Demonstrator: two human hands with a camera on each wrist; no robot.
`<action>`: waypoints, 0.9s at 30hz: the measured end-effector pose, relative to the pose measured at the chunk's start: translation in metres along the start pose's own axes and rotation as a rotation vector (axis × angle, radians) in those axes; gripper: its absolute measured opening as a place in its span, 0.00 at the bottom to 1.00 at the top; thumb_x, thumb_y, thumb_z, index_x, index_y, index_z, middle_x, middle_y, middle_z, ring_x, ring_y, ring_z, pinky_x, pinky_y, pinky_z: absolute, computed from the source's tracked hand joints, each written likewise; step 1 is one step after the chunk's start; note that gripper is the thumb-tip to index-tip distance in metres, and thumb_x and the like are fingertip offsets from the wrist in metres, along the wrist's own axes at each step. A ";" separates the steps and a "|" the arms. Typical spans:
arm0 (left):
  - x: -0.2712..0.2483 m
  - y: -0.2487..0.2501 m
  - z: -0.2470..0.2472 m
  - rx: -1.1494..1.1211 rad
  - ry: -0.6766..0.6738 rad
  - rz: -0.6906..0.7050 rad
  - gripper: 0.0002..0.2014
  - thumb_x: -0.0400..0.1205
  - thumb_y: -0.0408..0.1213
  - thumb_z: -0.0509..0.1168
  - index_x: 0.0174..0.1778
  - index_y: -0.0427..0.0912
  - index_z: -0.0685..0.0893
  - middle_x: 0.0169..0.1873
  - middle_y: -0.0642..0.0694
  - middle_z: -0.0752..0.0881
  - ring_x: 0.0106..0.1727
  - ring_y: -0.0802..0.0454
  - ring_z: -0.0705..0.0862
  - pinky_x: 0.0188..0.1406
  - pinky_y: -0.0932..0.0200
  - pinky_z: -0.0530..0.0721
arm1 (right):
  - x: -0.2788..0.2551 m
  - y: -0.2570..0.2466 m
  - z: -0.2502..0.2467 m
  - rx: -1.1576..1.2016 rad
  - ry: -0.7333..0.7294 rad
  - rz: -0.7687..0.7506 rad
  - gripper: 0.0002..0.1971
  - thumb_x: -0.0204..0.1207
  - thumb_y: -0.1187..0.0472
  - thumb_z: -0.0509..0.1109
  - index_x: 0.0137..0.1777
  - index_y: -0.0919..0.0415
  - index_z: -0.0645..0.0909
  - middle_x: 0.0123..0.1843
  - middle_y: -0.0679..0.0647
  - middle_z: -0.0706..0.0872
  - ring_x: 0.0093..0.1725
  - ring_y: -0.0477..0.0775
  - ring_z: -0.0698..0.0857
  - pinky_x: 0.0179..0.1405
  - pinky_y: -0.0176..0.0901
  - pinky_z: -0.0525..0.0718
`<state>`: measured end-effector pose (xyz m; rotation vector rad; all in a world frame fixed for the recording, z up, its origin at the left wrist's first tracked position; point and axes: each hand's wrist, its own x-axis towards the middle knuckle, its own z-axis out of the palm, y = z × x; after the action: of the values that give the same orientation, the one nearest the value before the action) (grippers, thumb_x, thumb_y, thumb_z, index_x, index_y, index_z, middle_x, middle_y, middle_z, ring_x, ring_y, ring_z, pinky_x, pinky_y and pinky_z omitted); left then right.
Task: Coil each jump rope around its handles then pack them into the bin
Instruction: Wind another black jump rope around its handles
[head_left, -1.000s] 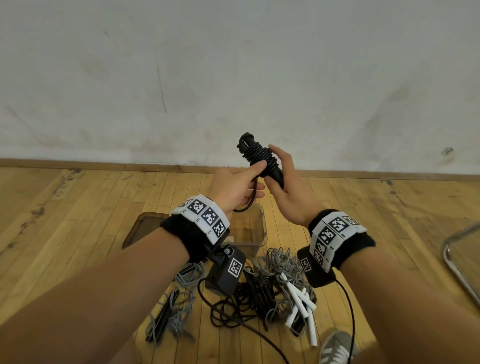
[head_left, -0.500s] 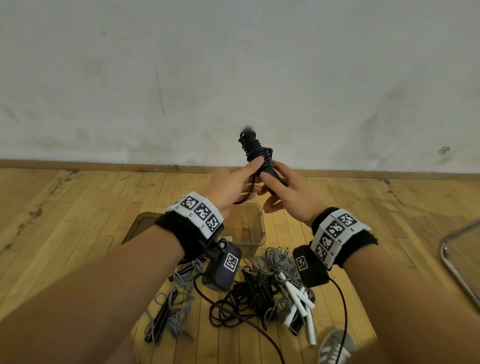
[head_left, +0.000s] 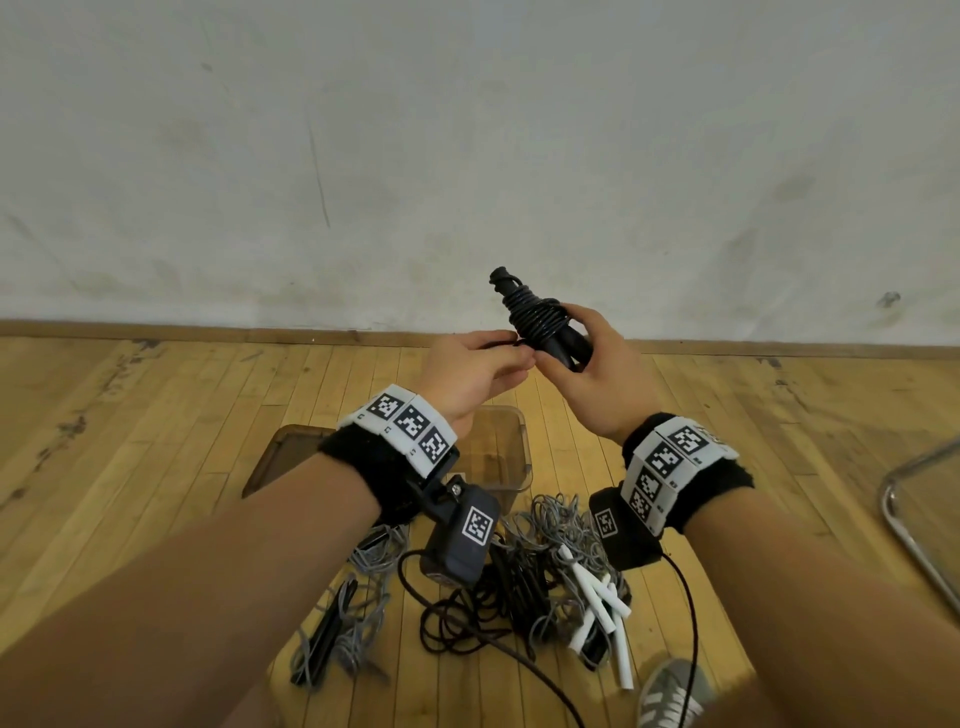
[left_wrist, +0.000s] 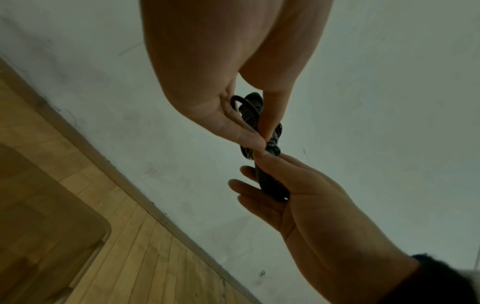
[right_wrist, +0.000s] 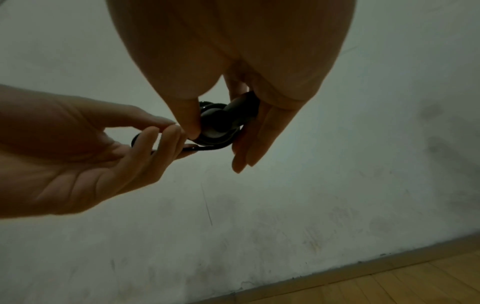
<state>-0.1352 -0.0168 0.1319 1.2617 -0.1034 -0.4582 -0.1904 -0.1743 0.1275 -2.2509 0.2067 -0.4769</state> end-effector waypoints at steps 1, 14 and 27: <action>0.000 0.000 0.000 0.012 -0.012 0.007 0.16 0.79 0.23 0.75 0.63 0.30 0.86 0.50 0.37 0.93 0.49 0.51 0.93 0.49 0.61 0.90 | 0.000 0.000 -0.002 0.004 0.008 0.022 0.31 0.78 0.46 0.77 0.79 0.47 0.72 0.61 0.49 0.90 0.56 0.52 0.89 0.58 0.56 0.88; 0.004 -0.003 -0.004 0.405 0.234 0.230 0.12 0.83 0.45 0.74 0.44 0.39 0.90 0.32 0.46 0.93 0.34 0.53 0.91 0.37 0.59 0.89 | -0.003 -0.010 -0.001 -0.001 -0.056 0.076 0.28 0.70 0.56 0.80 0.61 0.51 0.64 0.40 0.52 0.91 0.35 0.57 0.91 0.36 0.56 0.91; -0.005 -0.002 0.002 0.626 0.043 0.457 0.04 0.83 0.42 0.74 0.49 0.50 0.85 0.37 0.53 0.93 0.41 0.56 0.90 0.47 0.48 0.90 | 0.000 -0.003 0.003 0.229 -0.117 0.022 0.41 0.78 0.66 0.74 0.83 0.37 0.60 0.58 0.49 0.87 0.40 0.57 0.93 0.43 0.58 0.94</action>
<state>-0.1412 -0.0166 0.1314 1.7970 -0.5185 0.0107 -0.1892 -0.1707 0.1277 -2.0430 0.1106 -0.3377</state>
